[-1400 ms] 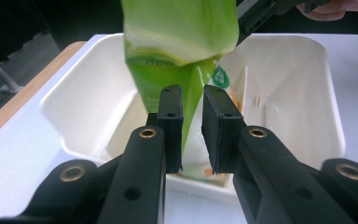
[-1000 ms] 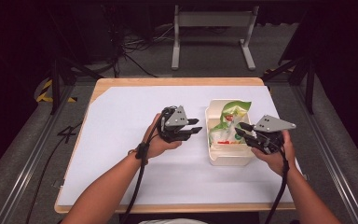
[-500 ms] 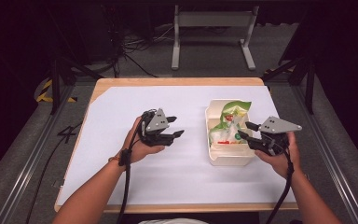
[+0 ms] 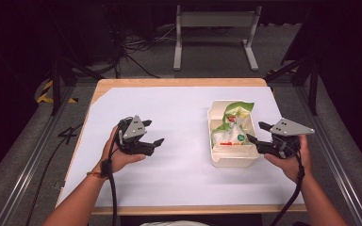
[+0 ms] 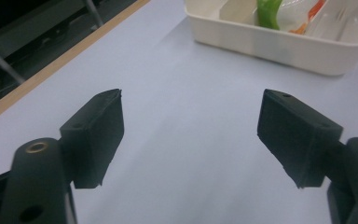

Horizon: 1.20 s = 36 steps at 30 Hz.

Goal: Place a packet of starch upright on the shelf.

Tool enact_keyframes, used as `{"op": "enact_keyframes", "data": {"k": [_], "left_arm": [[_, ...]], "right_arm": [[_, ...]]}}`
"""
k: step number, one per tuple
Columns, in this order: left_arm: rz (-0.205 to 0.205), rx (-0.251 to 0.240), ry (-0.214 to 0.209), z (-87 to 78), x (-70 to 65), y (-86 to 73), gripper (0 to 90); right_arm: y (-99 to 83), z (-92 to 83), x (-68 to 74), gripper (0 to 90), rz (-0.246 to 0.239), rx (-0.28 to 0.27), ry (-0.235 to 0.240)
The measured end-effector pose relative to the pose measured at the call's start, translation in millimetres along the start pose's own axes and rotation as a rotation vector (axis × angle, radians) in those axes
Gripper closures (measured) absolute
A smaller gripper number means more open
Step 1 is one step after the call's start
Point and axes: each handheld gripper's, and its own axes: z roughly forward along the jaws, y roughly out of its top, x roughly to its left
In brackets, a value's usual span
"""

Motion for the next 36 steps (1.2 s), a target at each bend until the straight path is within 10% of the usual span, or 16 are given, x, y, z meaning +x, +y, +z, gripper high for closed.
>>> {"op": "enact_keyframes", "data": {"k": [36], "left_arm": [[-0.113,0.058,0.162,-78.8,20.4,-99.4,10.0]], "right_arm": [[-54.3,-31.7,-16.2,15.5,0.031,0.028,-0.115]]}}
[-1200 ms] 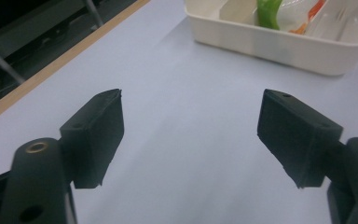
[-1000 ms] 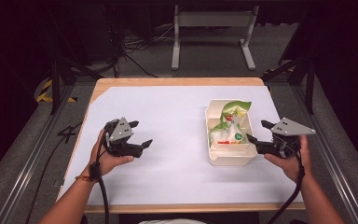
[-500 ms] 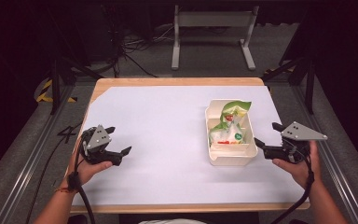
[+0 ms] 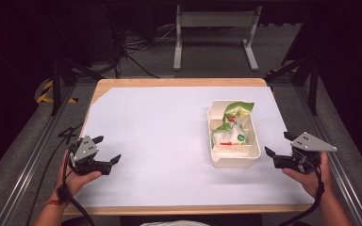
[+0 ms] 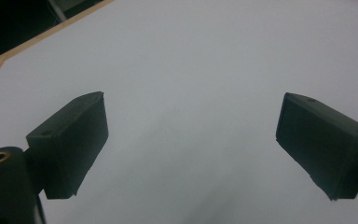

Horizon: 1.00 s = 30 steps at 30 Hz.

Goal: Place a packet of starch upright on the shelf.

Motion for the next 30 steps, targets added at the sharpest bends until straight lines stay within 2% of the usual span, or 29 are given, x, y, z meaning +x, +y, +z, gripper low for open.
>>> {"op": "enact_keyframes", "data": {"k": [3,5,6,9,11,15,18,20,25,30], "left_arm": [[-0.006,0.005,-0.006,-0.6,-0.9,-8.9,10.1],[-0.009,0.013,-0.004,-1.2,-2.6,-15.0,10.0],[-0.005,0.018,-0.002,-1.6,-3.2,-17.9,10.0],[-0.027,0.010,0.002,-3.2,-3.6,-25.7,10.0],[-0.041,-0.002,-0.001,-5.1,-3.0,-30.8,9.9],[-0.102,-0.052,-0.007,-9.2,-1.9,-39.2,9.6],[-0.121,-0.071,0.001,-12.3,-0.8,-42.1,9.6],[-0.152,-0.097,-0.011,-12.9,0.3,-42.9,9.6],[-0.157,-0.095,-0.014,-12.4,0.2,-43.5,9.4],[-0.158,-0.099,-0.010,-12.7,-0.1,-43.4,9.4]], "right_arm": [[-8.3,0.5,-1.3,15.2,-0.002,0.009,-0.006],[-15.1,1.3,-2.6,15.1,-0.001,0.016,-0.026],[-18.3,1.7,-3.1,15.0,0.006,0.023,-0.034],[-27.2,1.8,-4.8,15.0,0.028,0.022,-0.038],[-33.6,1.1,-5.6,14.9,0.053,0.014,-0.035],[-46.1,1.5,-5.9,14.6,0.095,0.022,-0.047],[-54.3,3.8,-4.3,14.0,0.113,0.043,-0.057],[-56.4,2.4,-4.1,13.8,0.113,0.036,-0.064],[-58.1,1.9,-4.6,13.5,0.131,0.031,-0.064],[-58.4,3.4,-2.9,13.3,0.121,0.035,-0.062]]}}
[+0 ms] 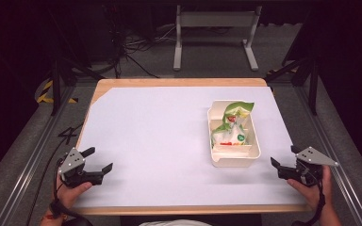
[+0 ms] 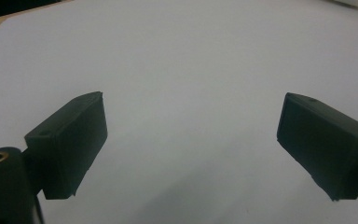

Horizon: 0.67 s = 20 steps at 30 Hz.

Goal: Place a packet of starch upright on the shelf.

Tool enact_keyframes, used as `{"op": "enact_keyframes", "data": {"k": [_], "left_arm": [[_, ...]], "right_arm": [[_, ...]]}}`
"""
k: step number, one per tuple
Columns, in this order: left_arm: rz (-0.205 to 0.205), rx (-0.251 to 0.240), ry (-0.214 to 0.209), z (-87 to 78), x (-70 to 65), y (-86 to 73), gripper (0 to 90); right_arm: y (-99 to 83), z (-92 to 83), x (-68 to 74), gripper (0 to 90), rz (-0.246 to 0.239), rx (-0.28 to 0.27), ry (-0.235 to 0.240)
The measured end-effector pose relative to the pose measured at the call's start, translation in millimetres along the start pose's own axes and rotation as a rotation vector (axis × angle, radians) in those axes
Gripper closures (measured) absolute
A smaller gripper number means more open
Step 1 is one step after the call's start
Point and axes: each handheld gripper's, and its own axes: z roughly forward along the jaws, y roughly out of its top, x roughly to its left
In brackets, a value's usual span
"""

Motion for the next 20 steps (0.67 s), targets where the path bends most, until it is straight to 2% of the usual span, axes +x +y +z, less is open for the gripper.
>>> {"op": "enact_keyframes", "data": {"k": [8,12,20], "left_arm": [[0.015,0.003,-0.001,1.7,-0.2,1.5,9.4],[-0.002,-0.003,-0.002,2.8,0.2,1.8,9.2],[0.014,0.005,-0.007,6.5,0.3,4.0,8.5]], "right_arm": [[-0.5,0.3,1.3,13.3,-0.016,0.004,-0.003],[-1.0,-0.9,0.1,13.3,-0.016,-0.001,-0.008],[-1.7,-5.1,-0.7,13.1,-0.013,-0.011,-0.025]]}}
